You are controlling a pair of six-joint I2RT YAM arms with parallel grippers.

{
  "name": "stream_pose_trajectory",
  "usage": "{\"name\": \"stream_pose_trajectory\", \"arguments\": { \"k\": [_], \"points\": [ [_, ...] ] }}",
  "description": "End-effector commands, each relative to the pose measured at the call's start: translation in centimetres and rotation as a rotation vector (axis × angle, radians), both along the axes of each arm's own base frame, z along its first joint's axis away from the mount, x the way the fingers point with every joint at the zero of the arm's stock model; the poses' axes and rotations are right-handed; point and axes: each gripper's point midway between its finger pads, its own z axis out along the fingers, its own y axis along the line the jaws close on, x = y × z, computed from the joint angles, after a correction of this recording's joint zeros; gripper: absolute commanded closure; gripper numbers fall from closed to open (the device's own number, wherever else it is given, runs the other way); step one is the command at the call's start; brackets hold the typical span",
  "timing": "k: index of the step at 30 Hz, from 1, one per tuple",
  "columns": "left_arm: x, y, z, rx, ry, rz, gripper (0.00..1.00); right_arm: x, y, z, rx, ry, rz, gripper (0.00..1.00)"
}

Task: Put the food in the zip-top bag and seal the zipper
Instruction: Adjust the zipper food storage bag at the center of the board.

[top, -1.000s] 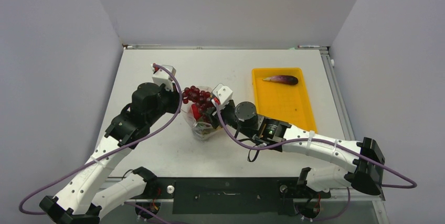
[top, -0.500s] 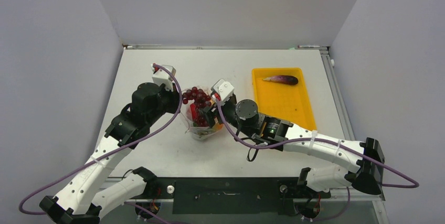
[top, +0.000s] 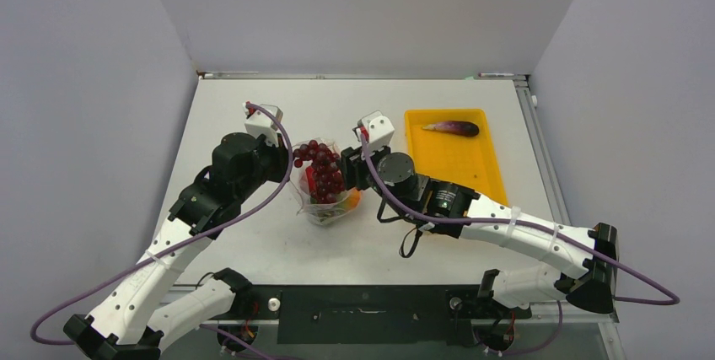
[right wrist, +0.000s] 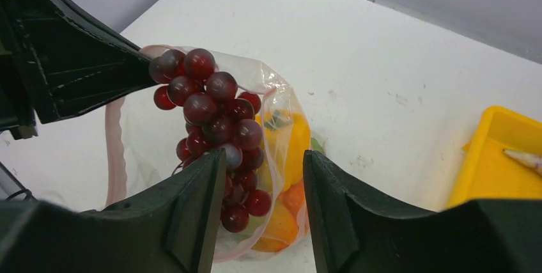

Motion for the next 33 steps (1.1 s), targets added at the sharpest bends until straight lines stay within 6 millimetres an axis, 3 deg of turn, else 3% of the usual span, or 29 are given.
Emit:
{"name": "stream_pose_trajectory", "arguments": {
  "k": [1,8,20,22,29,33],
  "points": [
    [0.5,-0.2,1.5,-0.035,-0.045,0.001,1.0,0.0,-1.2,-0.7,0.017,0.059,-0.078,0.53],
    [0.6,-0.3,1.4,-0.035,-0.045,0.001,1.0,0.6,-1.6,-2.6,-0.004,0.11,-0.121,0.56],
    [0.6,-0.3,1.5,-0.036,-0.046,0.001,1.0,1.8,-0.1,-5.5,-0.024,0.197,-0.107,0.58],
    [0.6,-0.3,1.5,-0.037,-0.046,0.0,1.0,2.2,-0.1,-5.8,-0.021,0.211,-0.108,0.63],
    [0.5,-0.3,1.6,-0.038,-0.047,-0.001,1.0,3.0,-0.5,-6.1,-0.018,0.238,-0.115,0.92],
    [0.5,-0.2,1.6,-0.038,-0.048,0.0,1.0,3.0,-0.7,-4.9,-0.005,0.22,-0.11,0.95]
  ]
}}
